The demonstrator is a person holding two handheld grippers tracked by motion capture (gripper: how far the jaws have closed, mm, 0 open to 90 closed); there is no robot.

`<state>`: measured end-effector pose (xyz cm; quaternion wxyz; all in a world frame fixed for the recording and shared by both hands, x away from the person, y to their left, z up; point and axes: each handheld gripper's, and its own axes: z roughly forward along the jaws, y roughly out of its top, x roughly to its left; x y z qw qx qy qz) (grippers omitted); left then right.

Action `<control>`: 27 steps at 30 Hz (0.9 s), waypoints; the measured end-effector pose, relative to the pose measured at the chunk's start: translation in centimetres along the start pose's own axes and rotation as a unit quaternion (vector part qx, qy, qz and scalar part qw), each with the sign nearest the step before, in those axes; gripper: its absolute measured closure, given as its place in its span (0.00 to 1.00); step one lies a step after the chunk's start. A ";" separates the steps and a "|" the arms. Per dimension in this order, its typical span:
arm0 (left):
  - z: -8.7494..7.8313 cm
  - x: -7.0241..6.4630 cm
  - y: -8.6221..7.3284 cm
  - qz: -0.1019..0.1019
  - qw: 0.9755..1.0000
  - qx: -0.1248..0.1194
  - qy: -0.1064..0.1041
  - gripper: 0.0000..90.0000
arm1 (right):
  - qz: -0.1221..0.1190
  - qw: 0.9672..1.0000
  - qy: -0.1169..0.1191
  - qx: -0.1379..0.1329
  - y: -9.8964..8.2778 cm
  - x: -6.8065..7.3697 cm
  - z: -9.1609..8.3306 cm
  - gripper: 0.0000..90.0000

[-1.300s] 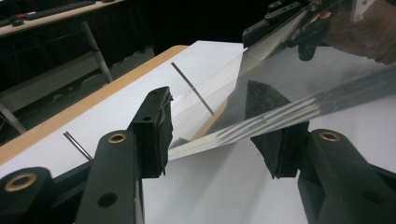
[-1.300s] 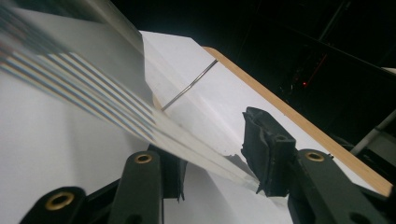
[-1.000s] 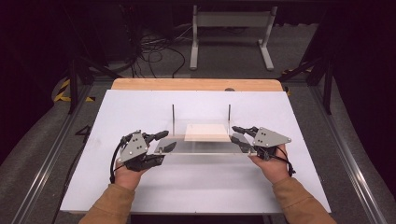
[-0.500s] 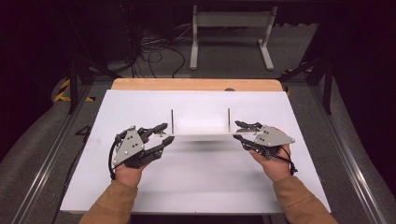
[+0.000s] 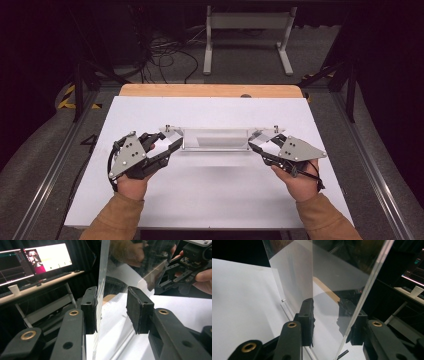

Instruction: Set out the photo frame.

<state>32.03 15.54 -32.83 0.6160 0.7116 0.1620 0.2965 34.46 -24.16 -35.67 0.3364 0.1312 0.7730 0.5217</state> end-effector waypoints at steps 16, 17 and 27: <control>-0.3 0.4 1.4 -0.052 0.998 0.016 -0.019 0.68 | 0.062 0.997 0.041 0.031 2.1 1.0 -2.4 0.73; -0.2 0.4 1.3 -0.055 0.998 0.016 -0.020 0.68 | 0.065 0.996 0.043 0.031 2.0 0.9 -2.4 0.73; 0.3 0.7 1.1 -0.079 0.996 0.023 -0.024 0.70 | 0.100 0.993 0.059 0.031 1.3 -0.3 -1.6 0.71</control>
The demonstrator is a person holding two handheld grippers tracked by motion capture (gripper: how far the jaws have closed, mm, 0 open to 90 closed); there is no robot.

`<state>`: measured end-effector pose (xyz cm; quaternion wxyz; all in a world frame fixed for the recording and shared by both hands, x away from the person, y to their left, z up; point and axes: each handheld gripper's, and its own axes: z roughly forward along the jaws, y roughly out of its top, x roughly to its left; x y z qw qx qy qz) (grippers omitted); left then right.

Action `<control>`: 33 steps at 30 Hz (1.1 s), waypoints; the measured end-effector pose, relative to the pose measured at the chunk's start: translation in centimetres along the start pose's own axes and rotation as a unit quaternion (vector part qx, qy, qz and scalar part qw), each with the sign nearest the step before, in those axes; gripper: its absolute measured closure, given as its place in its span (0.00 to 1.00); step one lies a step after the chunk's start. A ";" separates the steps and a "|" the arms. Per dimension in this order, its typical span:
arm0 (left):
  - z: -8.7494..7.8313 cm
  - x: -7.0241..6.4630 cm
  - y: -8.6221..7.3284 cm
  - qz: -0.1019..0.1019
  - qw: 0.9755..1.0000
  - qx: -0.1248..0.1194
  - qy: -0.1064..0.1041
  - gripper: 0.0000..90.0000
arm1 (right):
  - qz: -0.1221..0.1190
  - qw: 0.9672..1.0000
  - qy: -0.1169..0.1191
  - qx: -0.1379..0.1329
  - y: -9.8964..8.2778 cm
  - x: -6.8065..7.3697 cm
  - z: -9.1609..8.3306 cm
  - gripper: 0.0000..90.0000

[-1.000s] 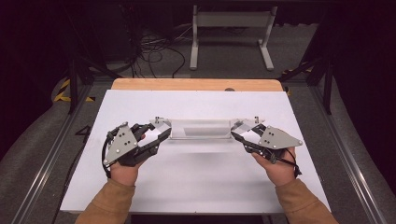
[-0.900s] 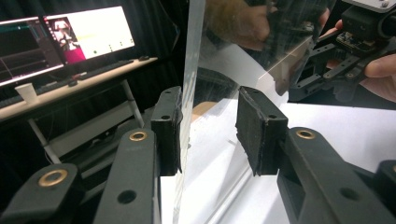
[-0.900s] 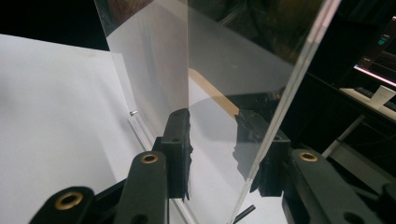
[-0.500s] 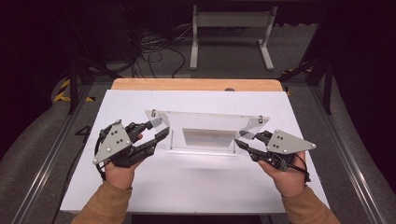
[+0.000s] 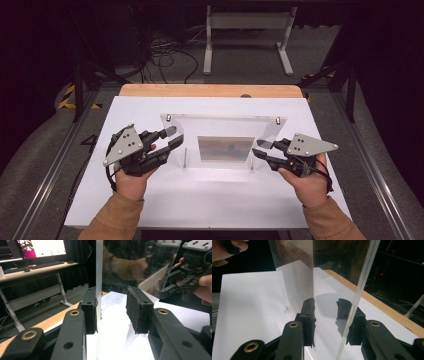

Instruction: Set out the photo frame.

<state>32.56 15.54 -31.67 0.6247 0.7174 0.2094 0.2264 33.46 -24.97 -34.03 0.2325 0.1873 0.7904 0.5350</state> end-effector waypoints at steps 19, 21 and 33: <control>3.7 2.1 -1.4 0.001 1.000 0.019 0.007 0.52 | 0.017 0.999 -0.018 -0.036 -0.8 -2.2 1.8 0.63; 3.9 2.5 -1.6 -0.011 1.000 0.020 0.001 0.49 | 0.025 0.999 -0.021 -0.036 -0.9 -2.4 2.1 0.58; 5.2 3.9 -2.3 -0.032 0.999 0.028 -0.023 0.37 | 0.063 0.997 -0.015 -0.041 -1.1 -4.0 3.7 0.42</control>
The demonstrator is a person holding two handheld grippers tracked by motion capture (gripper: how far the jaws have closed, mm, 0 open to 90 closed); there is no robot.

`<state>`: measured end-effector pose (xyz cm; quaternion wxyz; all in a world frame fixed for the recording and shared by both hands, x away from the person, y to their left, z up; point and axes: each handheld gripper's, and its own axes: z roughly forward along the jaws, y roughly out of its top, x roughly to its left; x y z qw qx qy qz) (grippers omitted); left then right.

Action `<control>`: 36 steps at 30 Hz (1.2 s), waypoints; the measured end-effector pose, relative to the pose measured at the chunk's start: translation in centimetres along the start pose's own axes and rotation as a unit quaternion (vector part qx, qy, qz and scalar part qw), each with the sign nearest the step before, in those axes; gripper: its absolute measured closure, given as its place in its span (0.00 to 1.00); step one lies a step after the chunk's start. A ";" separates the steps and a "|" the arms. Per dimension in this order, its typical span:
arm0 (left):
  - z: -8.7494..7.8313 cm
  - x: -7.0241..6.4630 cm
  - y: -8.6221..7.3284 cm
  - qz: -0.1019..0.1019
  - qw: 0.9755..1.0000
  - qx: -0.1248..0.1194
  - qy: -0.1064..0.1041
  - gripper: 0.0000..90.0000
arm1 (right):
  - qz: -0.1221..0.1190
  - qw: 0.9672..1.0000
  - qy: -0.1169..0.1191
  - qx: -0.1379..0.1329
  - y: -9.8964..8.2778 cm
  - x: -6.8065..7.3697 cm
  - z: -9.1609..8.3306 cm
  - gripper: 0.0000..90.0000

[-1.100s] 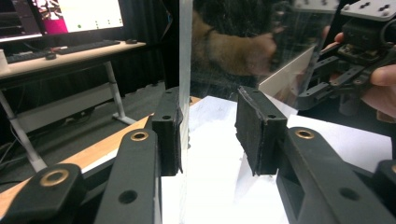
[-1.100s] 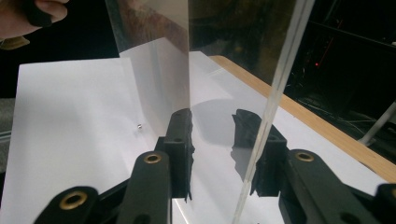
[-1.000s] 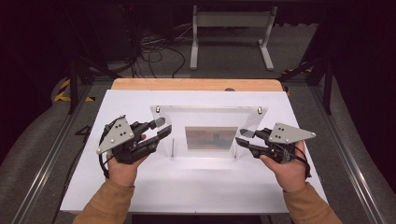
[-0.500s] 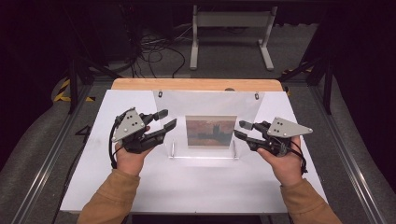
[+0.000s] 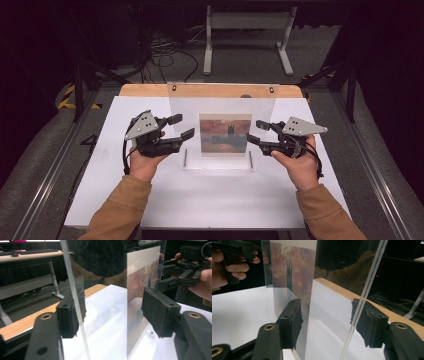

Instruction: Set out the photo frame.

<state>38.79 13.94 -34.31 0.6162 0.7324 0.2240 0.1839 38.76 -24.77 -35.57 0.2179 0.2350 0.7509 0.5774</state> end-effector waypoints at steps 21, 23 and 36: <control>0.2 0.9 -2.0 -0.021 0.998 0.052 0.016 0.22 | 0.027 0.999 -0.013 0.017 -0.6 -1.0 -1.2 0.26; -0.4 0.8 -2.1 -0.020 0.998 0.055 0.022 0.20 | 0.024 0.999 -0.019 0.023 -0.6 -0.9 -1.8 0.24; -6.3 0.1 -3.5 -0.026 0.995 0.082 0.058 0.18 | 0.011 0.997 -0.039 0.061 -1.3 -0.5 -6.3 0.20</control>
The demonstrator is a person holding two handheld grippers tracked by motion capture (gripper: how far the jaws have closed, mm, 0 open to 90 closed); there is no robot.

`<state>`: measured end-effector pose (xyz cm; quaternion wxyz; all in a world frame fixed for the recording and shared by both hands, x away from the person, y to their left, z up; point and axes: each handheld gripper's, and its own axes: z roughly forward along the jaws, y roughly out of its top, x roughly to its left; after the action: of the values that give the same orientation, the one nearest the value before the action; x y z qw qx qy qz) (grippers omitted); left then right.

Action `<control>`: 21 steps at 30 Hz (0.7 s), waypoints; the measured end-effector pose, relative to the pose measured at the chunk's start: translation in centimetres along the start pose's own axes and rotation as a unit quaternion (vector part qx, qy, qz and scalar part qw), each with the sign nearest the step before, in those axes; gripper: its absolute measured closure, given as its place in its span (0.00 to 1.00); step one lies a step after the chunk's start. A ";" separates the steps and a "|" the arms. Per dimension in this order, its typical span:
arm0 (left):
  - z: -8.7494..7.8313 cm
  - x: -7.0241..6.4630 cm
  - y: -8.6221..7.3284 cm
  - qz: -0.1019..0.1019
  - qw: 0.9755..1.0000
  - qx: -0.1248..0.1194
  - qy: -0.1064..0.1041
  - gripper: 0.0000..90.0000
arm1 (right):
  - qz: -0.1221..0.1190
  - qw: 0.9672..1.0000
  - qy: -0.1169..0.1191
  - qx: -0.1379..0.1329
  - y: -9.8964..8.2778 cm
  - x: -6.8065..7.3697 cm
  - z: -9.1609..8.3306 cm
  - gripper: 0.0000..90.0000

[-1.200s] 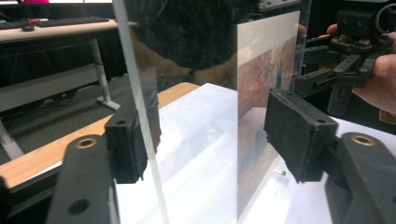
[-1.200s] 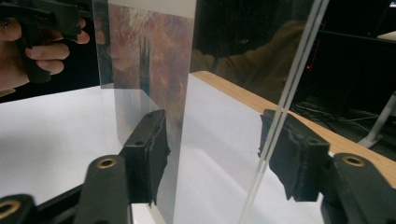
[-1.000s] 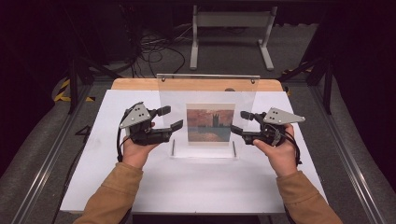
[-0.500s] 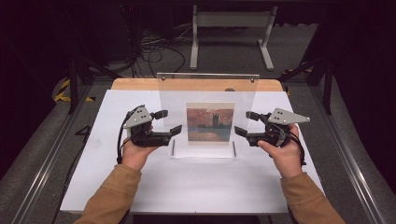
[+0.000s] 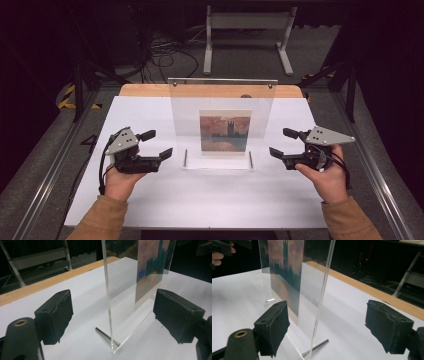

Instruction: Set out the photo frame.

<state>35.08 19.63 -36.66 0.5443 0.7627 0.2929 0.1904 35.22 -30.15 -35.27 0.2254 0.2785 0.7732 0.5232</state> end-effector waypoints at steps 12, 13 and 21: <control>-2.7 0.2 -2.6 -0.002 1.000 0.024 0.012 0.12 | 0.018 0.999 -0.012 0.025 -2.5 -0.3 -2.4 0.17; -2.7 0.2 -2.8 -0.003 1.000 0.024 0.013 0.12 | 0.019 0.999 -0.012 0.027 -2.8 -0.3 -2.5 0.17; -2.7 0.8 -6.1 -0.031 0.999 0.039 0.005 0.07 | 0.030 0.998 -0.016 0.045 -5.1 -0.2 -2.8 0.15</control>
<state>32.55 23.49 -41.48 0.5186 0.7727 0.3264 0.1658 32.59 -33.73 -39.06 0.2096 0.3195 0.7835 0.4900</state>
